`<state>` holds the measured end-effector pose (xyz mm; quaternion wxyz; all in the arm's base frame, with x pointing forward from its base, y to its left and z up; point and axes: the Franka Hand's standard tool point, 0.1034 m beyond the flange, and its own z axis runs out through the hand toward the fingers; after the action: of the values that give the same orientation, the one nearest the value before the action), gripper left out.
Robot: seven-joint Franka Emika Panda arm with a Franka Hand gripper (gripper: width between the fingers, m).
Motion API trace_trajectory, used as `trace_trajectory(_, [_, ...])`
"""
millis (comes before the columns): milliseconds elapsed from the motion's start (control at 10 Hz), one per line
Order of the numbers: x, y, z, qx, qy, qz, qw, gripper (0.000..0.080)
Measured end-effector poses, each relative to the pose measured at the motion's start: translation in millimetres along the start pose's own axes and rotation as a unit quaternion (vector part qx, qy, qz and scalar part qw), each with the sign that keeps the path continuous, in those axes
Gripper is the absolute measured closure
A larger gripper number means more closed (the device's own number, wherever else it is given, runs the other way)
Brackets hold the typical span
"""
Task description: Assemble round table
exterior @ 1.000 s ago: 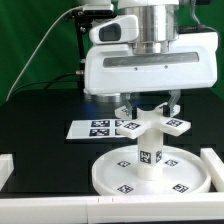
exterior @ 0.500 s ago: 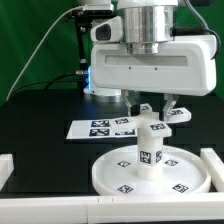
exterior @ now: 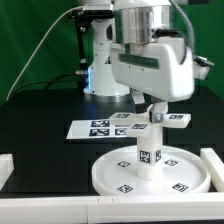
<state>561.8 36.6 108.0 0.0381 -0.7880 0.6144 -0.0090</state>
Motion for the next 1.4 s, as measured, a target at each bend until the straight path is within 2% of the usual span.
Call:
trace_trajectory(100, [-1.7, -1.3, 0.2, 0.007, 0.001, 0.095, 0.995, 0.0379])
trace_trajectory(200, [-2.7, -2.0, 0.0, 0.011, 0.003, 0.101, 0.995, 0.0379])
trace_trajectory(400, [-2.8, -2.3, -0.6, 0.012, 0.003, 0.070, 0.997, 0.0381])
trace_trajectory(500, [-4.0, -4.0, -4.0, 0.014, 0.002, 0.049, 0.999, 0.0221])
trace_trajectory(600, [-4.7, -6.2, -10.2, 0.017, 0.000, 0.006, 1.000, 0.0221])
trace_trajectory(700, [-3.2, -9.4, -17.5, 0.023, 0.000, -0.070, 0.997, 0.0161])
trace_trajectory(800, [-0.6, -11.2, -21.5, 0.025, 0.000, -0.146, 0.989, 0.0153])
trace_trajectory(1000, [-8.8, -12.0, -19.5, 0.023, 0.002, -0.297, 0.955, 0.0150])
trace_trajectory(1100, [-13.1, -10.9, -17.9, 0.021, 0.001, -0.331, 0.943, 0.0150])
trace_trajectory(1300, [-11.0, -10.8, -18.1, 0.021, 0.004, -0.400, 0.916, 0.0150])
trace_trajectory(1400, [-10.1, -10.0, -17.3, 0.012, 0.008, -0.457, 0.889, 0.0150])
